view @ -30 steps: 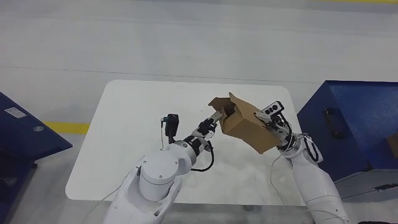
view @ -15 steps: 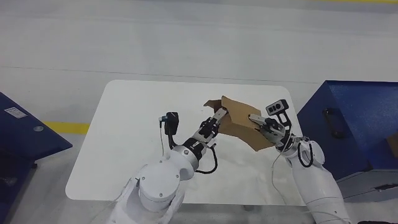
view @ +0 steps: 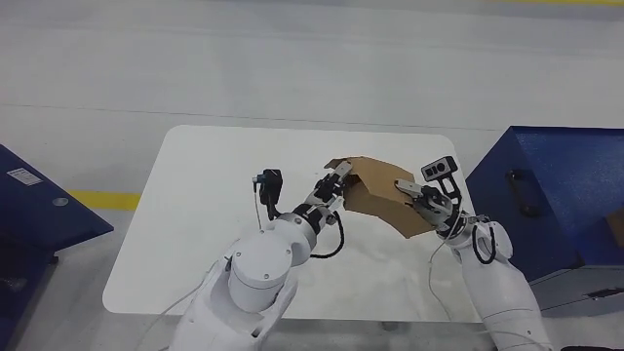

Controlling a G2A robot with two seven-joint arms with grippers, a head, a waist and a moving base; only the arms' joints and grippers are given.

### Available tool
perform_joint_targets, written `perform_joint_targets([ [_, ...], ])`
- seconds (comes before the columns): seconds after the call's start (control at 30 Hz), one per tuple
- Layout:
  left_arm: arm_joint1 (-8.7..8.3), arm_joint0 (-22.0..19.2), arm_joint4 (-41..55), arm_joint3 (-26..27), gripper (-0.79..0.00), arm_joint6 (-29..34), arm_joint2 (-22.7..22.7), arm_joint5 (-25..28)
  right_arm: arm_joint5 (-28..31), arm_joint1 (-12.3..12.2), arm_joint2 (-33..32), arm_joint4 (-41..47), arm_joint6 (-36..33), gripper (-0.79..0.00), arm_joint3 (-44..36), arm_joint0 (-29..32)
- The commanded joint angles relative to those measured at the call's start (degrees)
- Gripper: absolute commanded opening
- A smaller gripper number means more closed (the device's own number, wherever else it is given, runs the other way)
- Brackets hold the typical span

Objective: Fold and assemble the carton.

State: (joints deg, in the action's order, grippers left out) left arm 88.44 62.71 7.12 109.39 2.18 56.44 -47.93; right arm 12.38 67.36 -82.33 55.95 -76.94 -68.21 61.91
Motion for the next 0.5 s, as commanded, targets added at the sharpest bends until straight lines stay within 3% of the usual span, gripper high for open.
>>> perform_joint_targets([
  [0.0,0.03,0.0,0.1,-0.5,0.0,0.3,0.0,-0.1,-0.1,0.0,0.0,0.1,0.0,-0.785,0.0,0.0],
  [0.47,0.23,-1.0,-0.3,-1.6,0.0,2.2,-1.0,0.0,-1.3,0.0,0.5,-0.6,1.3,-0.785,-1.3,0.0],
])
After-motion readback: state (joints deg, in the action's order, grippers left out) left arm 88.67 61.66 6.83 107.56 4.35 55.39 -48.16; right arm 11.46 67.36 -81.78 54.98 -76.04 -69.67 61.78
